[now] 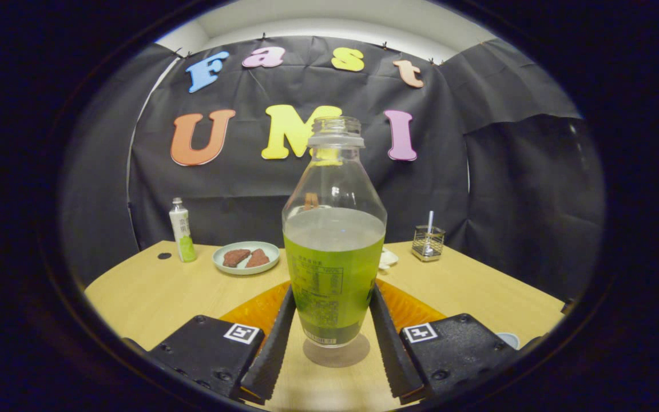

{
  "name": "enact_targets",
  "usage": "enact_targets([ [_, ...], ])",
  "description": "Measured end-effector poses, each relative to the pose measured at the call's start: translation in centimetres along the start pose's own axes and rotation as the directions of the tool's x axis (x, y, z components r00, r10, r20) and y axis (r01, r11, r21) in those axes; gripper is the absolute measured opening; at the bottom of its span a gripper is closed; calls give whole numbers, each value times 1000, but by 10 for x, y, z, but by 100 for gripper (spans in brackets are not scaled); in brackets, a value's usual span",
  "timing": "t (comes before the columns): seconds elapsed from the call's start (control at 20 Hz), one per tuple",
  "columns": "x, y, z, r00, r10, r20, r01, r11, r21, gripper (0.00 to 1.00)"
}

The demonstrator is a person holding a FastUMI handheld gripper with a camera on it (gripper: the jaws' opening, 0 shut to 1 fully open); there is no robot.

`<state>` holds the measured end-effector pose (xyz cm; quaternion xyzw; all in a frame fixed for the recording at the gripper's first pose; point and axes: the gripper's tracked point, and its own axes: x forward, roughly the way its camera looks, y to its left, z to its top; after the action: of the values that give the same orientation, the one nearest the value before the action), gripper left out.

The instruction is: Take the bottle from table, then pour the juice into the cup, finally place the bottle on the coaster

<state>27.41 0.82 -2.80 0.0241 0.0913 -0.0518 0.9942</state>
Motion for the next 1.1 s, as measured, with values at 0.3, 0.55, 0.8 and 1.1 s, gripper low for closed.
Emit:
enact_targets([
  [0.3, 21, -4, -22, 999, 3, -40, -2, 999, 38, 77],
  [0.55, 30, 2, -31, 997, 15, -70, -14, 1000, 6, 77],
  [0.8, 30, -7, -38, 997, 6, -75, -6, 1000, 13, 78],
  [1.1, 38, -6, -50, 995, 10, -96, -9, 1000, 7, 79],
])
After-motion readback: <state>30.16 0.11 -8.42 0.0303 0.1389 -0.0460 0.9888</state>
